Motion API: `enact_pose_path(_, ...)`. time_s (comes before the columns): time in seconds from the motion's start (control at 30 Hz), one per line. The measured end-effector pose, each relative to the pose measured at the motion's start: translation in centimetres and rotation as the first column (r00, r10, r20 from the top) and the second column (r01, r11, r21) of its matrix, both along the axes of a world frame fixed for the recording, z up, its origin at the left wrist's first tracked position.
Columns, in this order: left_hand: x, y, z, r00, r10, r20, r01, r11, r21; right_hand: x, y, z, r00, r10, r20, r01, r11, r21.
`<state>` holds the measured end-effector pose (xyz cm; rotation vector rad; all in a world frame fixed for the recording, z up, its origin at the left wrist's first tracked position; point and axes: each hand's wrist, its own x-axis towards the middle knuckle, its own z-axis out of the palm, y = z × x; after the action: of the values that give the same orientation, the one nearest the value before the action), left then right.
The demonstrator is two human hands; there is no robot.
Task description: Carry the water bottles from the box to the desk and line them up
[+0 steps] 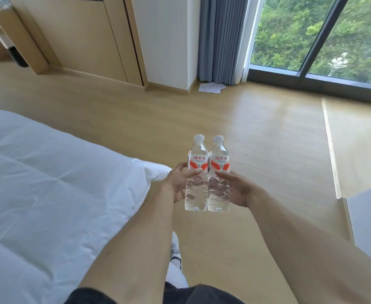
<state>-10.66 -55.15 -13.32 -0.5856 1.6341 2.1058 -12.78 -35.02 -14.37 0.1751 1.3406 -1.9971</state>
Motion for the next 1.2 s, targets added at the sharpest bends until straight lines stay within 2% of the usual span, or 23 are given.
enact_pose_path(0.17, -8.9, -2.2, -0.6, 0.998, -0.055, 0.005, 0.055, 0.996, -0.063, -9.6, -1.8, -1.3, 0.999, -0.047, 0.026, 0.045, 0.996, 0.080)
enact_pose_path(0.4, -22.9, -7.8, -0.3, 0.999, -0.053, 0.010, 0.054, 0.997, -0.056, -23.4, -7.1, -0.4, 0.998, -0.054, 0.031, 0.049, 0.988, 0.148)
enact_pose_path(0.7, -36.0, -13.9, -0.6, 1.000, -0.017, 0.026, 0.018, 0.999, -0.040, -36.8, -13.3, 0.8, 1.000, 0.030, 0.003, -0.030, 0.991, 0.132)
enact_pose_path(0.9, -42.6, -17.7, -1.8, 0.995, 0.078, 0.060, -0.074, 0.995, -0.066, -45.4, -17.3, -0.6, 0.993, 0.106, 0.054, -0.112, 0.985, 0.134)
enact_pose_path(1.2, -53.9, -22.8, -2.3, 0.937, 0.333, 0.108, -0.322, 0.941, -0.105, -61.2, -24.4, -1.1, 0.944, 0.319, 0.085, -0.329, 0.926, 0.183)
